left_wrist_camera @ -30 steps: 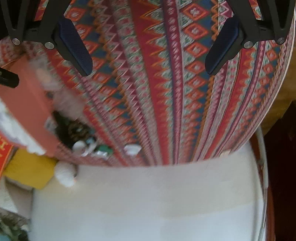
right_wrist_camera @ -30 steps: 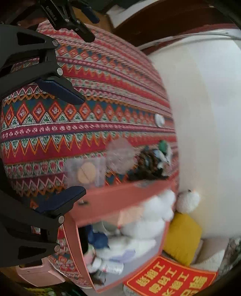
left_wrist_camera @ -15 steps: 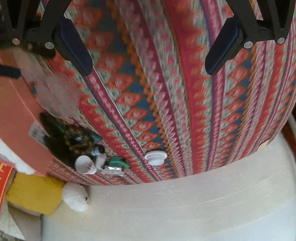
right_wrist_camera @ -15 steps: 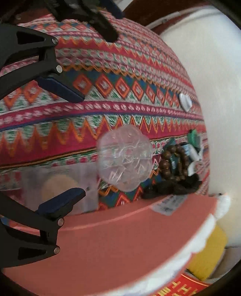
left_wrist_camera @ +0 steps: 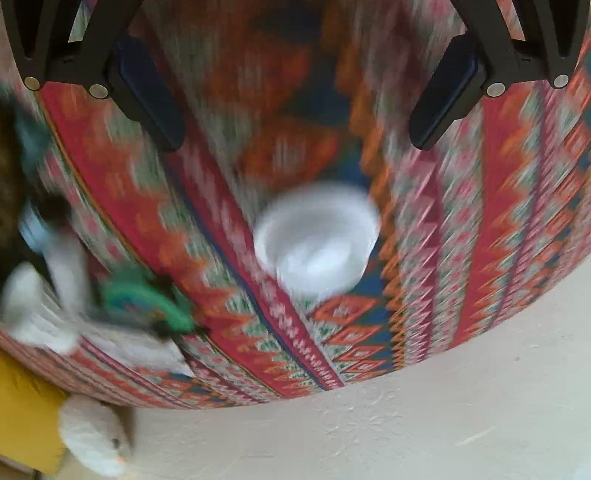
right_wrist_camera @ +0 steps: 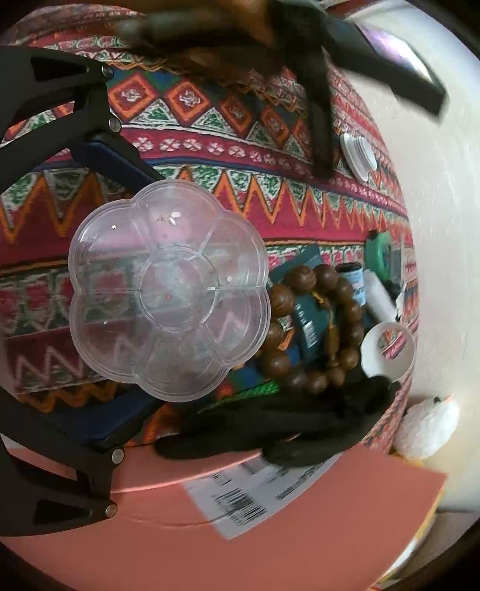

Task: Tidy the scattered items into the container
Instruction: 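Grasp the clear flower-shaped tray with the right tool while the left grasps the white lid, then lower the flower tray and white lid into the pink box and open both tools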

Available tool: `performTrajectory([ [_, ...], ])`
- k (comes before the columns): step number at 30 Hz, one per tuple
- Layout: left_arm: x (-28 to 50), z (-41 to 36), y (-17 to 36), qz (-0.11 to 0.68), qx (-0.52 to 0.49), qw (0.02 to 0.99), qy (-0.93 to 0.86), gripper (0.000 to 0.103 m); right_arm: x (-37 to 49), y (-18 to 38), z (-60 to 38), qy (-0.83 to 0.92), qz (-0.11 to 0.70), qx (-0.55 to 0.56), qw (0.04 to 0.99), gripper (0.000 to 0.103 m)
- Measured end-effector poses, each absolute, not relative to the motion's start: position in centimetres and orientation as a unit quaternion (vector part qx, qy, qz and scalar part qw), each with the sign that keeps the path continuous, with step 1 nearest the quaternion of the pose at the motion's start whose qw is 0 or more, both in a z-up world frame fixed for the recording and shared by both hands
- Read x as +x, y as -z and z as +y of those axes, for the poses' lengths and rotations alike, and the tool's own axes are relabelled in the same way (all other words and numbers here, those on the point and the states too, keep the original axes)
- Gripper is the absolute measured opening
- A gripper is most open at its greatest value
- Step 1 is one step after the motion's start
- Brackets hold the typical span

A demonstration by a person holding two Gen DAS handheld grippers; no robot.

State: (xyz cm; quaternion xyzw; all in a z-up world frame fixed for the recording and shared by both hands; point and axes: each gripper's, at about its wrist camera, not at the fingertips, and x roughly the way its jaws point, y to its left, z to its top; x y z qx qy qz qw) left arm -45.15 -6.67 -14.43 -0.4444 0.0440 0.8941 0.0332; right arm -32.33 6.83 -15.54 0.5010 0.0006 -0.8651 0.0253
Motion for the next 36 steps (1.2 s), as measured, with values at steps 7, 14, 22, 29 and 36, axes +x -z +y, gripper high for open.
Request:
performTrajectory([
  [7,-45.7,-8.6,13.7,-0.033,-0.426,0.026,-0.904,0.065,-32.0,14.7,7.5,0.865,-0.034,0.499,0.049,0.101],
  [14,-33.6,-12.5,10.4,-0.09,-0.412,0.009,-0.907,0.065,-27.4,11.8,6.1,0.866,-0.058,0.488,0.093,0.101],
  [22,-17.2,-13.6,5.4,-0.06,-0.383,-0.015,-0.922,0.065,-15.6,7.2,2.6,0.876,-0.022,0.455,0.156,0.101],
  [29,-6.9,-11.5,2.8,-0.051,-0.365,0.008,-0.929,0.065,-5.2,3.1,3.2,0.891,0.001,0.416,0.181,0.101],
  [36,-0.6,-6.4,-0.4,-0.021,-0.337,0.057,-0.94,0.065,2.2,0.9,8.0,0.906,-0.011,0.394,0.154,0.101],
])
